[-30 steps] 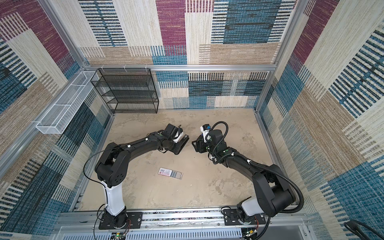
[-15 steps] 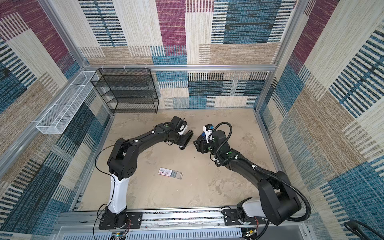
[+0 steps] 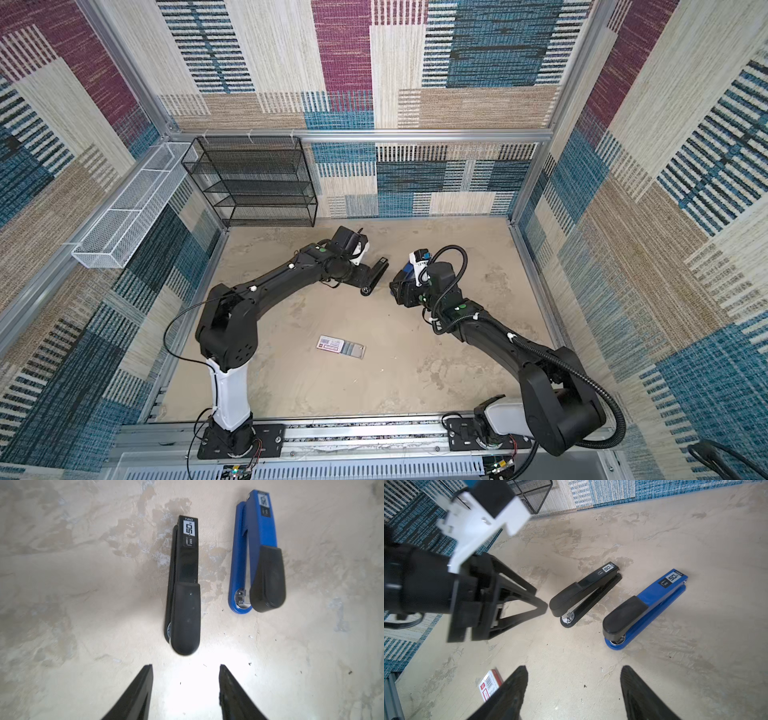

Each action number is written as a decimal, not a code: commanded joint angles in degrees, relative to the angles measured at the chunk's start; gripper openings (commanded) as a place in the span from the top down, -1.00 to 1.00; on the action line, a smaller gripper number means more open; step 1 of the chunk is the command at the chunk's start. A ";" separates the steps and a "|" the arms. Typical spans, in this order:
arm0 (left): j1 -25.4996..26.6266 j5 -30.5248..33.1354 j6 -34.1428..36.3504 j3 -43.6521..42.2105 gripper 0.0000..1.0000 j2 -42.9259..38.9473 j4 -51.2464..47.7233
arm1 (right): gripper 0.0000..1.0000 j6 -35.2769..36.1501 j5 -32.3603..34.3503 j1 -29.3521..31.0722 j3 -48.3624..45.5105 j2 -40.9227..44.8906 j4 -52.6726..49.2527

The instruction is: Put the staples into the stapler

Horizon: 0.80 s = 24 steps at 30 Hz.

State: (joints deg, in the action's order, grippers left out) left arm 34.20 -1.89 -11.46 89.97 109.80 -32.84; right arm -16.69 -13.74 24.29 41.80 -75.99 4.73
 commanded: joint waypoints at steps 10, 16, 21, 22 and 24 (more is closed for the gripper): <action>-0.77 2.15 -2.72 -23.89 -0.98 -21.88 10.31 | -1.00 1.10 -6.07 0.27 0.56 -1.47 0.34; -2.23 5.04 -5.17 -34.36 -0.99 -33.22 12.55 | -1.00 2.57 2.36 1.37 1.64 -1.47 -2.71; -3.81 14.57 -7.64 -41.85 -0.98 -42.62 12.59 | -1.00 1.48 12.73 1.37 -0.10 1.59 -1.20; -4.17 17.18 -8.47 -43.37 -0.98 -44.57 12.62 | -1.00 1.19 15.22 1.26 -0.42 2.31 -0.75; -5.20 21.01 -9.55 -45.85 -0.98 -47.88 12.90 | -1.00 1.21 19.18 0.96 -1.40 4.00 0.58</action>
State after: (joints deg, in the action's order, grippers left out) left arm 29.87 10.66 -17.85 46.41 64.73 -21.69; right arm -14.94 -3.75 25.52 41.28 -73.71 2.26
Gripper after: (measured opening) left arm 0.993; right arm 0.998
